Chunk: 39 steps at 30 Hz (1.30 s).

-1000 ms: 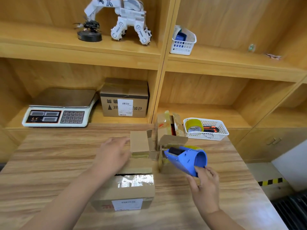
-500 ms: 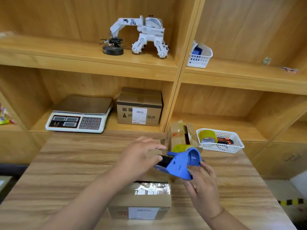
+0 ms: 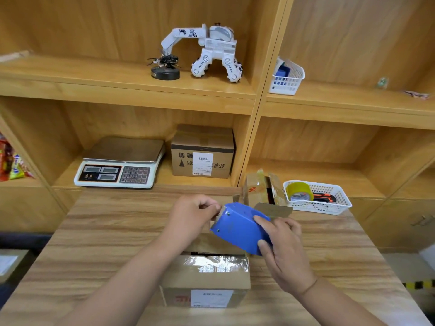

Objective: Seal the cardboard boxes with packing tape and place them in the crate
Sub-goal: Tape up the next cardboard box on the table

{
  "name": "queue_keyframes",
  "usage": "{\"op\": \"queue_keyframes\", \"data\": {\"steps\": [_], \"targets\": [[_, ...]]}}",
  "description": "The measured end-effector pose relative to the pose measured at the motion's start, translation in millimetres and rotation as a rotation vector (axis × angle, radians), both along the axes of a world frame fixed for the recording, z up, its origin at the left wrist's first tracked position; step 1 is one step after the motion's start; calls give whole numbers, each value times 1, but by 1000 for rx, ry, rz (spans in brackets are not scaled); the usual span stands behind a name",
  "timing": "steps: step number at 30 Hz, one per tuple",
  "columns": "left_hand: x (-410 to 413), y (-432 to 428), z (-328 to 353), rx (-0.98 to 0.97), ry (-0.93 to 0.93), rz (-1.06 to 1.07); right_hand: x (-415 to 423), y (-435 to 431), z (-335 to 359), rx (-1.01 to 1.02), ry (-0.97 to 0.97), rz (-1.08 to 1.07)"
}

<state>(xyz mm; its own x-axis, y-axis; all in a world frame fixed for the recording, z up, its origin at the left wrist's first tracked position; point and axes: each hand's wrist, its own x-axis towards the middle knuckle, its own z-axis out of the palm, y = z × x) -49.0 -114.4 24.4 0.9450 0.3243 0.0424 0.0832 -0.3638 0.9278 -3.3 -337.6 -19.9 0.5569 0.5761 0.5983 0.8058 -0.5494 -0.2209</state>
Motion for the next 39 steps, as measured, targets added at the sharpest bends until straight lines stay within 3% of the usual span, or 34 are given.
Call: {"op": "queue_keyframes", "data": {"steps": [9, 20, 32, 39], "targets": [[4, 7, -3, -202, 125, 13, 13, -10, 3, -211, -69, 2], [10, 18, 2, -279, 207, 31, 16, -19, 13, -192, 63, 0], [13, 34, 9, -162, 192, 83, 14, -24, 23, -393, -37, -155], [13, 5, 13, 301, 30, 194, 15, 6, 34, -509, -25, -307]]}}
